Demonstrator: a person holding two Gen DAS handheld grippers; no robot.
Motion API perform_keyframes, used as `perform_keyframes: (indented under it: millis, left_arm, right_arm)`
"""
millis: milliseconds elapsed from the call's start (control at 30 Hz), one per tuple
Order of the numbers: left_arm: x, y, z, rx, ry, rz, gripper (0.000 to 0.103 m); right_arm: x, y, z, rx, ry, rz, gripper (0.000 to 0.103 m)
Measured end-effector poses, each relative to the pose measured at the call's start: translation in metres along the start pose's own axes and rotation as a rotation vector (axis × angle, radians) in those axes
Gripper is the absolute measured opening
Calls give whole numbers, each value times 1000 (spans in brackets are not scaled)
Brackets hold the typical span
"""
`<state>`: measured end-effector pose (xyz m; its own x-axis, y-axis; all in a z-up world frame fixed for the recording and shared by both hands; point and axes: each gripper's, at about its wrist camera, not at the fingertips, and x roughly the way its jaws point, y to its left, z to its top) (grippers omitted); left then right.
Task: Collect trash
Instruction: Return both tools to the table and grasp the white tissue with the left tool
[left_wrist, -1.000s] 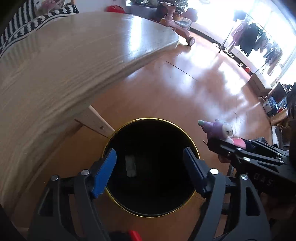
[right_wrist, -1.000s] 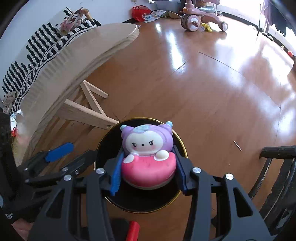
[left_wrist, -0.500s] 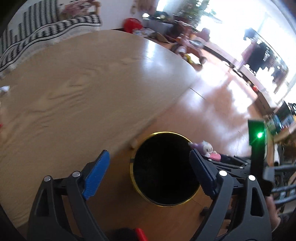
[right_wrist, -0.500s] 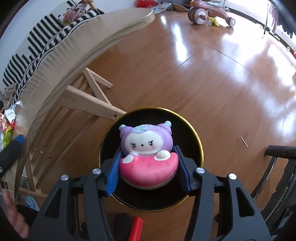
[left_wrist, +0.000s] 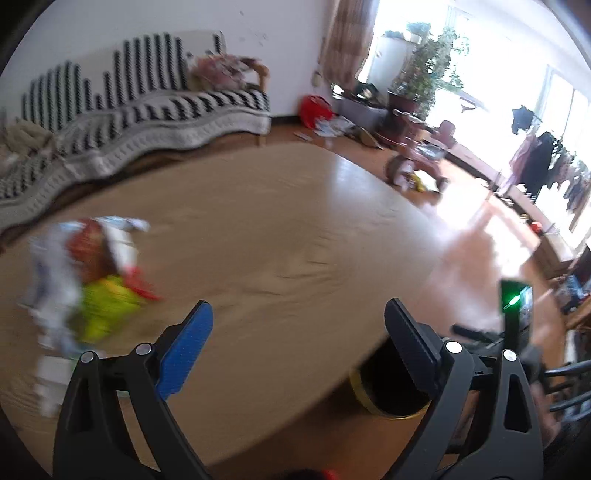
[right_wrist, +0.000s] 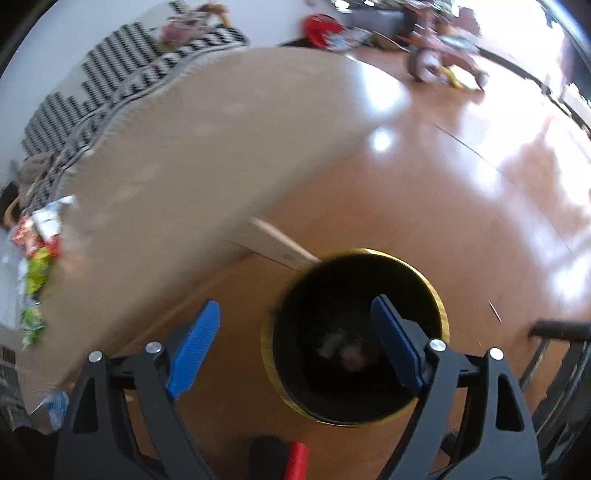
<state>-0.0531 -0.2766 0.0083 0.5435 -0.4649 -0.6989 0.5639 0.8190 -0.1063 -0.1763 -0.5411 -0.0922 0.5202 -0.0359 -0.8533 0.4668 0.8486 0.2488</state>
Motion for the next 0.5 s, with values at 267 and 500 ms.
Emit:
perform_keyframes:
  millis: [267,500]
  left_arm:
    - [-39,136,-21,-25,-56,244,91]
    - [-33,233,-39,-64,-40,333,91]
  right_arm:
    - [-13,176,41,-215,-22,195,85]
    - [8,304,54,-327,15,318,85]
